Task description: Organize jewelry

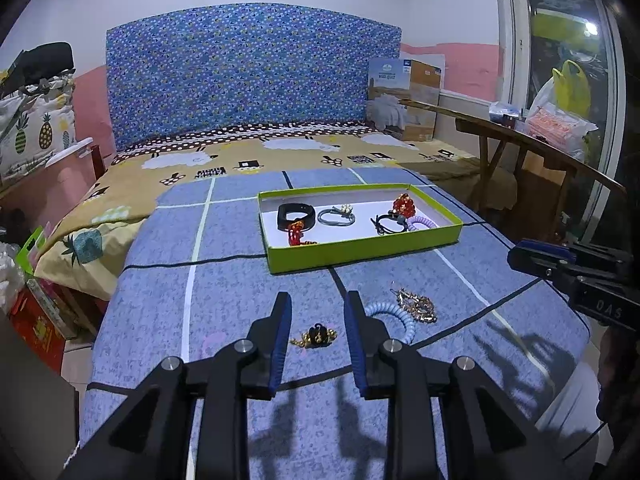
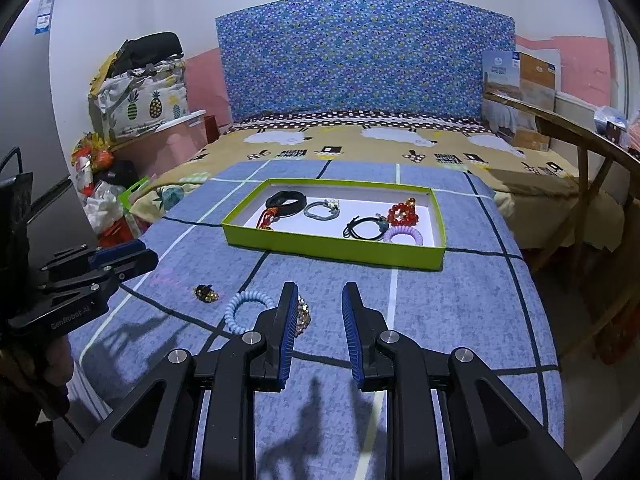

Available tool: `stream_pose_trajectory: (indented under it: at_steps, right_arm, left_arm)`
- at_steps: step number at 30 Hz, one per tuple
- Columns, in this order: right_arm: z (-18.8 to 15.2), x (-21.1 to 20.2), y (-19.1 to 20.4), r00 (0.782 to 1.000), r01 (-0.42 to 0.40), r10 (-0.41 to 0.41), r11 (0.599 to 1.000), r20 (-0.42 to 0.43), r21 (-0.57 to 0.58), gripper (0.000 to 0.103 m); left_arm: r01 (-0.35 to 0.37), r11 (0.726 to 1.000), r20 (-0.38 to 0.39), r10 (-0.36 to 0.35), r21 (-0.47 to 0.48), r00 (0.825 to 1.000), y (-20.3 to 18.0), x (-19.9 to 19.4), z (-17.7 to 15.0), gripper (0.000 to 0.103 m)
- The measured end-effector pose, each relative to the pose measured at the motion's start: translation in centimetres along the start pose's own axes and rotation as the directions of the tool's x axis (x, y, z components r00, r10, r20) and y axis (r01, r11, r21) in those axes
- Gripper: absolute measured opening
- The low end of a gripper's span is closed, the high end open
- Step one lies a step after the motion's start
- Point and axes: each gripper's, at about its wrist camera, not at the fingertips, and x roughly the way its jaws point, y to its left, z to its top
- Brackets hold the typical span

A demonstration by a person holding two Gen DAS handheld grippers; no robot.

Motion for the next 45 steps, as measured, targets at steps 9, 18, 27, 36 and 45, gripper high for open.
stream_pose_trajectory:
  at_steps: [9, 18, 27, 36, 45]
  right_arm:
    - [-0.8, 0.9, -0.3, 0.999, -0.024, 0.025, 1.0, -0.027, 0.014, 0.024]
    - [-1.3, 2.8, -0.3, 0.995, -0.072, 0.074, 0.997, -0.074, 0.03, 0.047]
    - [-1.6, 4.7, -0.2, 0.989, -0.069, 0.071, 0.997, -0.127, 0.022, 0.047]
    - [-1.8, 6.4, 0.3, 0.981, -0.081, 0.081, 0.997, -0.176, 0.008, 0.047]
    - [-1.8, 7.6, 0.6, 0.977, -0.074, 0.069, 0.997, -0.201, -0.014, 0.046]
  left_arm:
    - [-0.019, 1.0, -0.038, 0.018, -0.004, 0.999, 0.5, 1.0, -1.0, 0.032]
    - [-0.005, 1.0, -0.111, 0.006, 0.009, 0.994, 0.3, 3.4, -1.6, 0.033]
    - [0.004, 1.0, -0.176, 0.002, 0.031, 0.984, -0.1, 5.9, -1.6, 0.033]
    - [0.003, 0.999, -0.213, 0.007, 0.046, 0.977, -0.4, 7.1, -1.7, 0.033]
    - [-0.016, 0.999, -0.247, 0.026, 0.042, 0.969, -0.4, 8.2, -1.9, 0.033]
